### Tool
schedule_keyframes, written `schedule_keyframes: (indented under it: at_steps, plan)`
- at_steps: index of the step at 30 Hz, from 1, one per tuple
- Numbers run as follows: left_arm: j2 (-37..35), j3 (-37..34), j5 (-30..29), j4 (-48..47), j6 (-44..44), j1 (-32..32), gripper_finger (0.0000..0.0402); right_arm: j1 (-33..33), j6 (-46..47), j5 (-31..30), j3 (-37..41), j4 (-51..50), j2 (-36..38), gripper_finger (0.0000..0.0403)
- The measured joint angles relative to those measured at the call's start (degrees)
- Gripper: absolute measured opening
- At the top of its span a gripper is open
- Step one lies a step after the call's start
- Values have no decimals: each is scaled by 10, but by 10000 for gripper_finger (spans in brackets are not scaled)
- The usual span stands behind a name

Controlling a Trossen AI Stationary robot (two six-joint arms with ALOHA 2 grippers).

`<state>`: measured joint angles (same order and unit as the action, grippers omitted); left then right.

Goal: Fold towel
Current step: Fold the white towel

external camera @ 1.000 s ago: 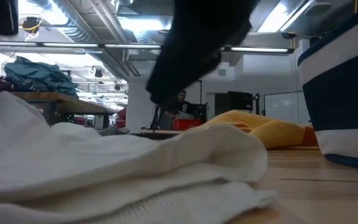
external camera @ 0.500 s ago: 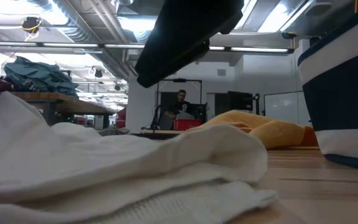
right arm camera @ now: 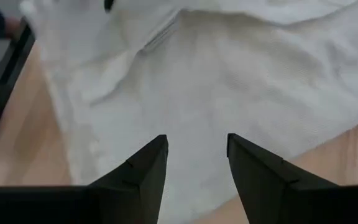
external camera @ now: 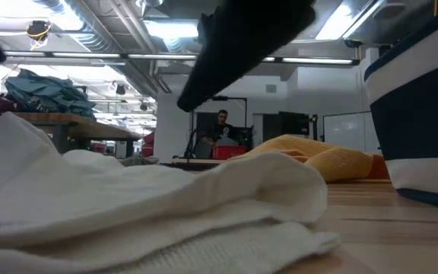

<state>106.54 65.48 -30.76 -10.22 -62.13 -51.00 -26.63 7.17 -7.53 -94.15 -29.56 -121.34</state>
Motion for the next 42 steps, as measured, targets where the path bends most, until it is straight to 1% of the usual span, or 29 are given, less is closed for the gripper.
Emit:
schedule_keyframes:
  at_steps: [5,10,13,17,20,22,26,28,32,36,42]
  plan:
    - [0,9,47,11,68,0,126,-23,-32,21,0,-43,1,174]
    - [0,10,63,11,67,0,131,-44,-36,21,0,-64,1,174]
    - [0,10,64,11,74,0,139,-56,-49,17,0,-63,1,174]
    - [0,10,66,20,93,0,155,-73,-76,-21,0,-59,1,174]
    - [0,10,77,37,109,-1,168,-81,-92,-28,0,-55,1,174]
    - [0,10,92,50,122,-1,177,-83,-92,-29,0,-45,1,174]
    - [0,10,141,58,155,-4,191,-84,-97,-24,0,-30,1,174]
    - [0,10,150,56,172,-6,195,-83,-107,-24,0,-31,1,174]
    - [1,10,145,33,224,-6,196,-83,-121,-32,0,-31,1,174]
    - [1,10,105,13,232,-6,196,-83,-141,-40,0,-31,1,174]
    - [1,10,100,14,255,-7,194,-82,-168,-40,0,-31,1,174]
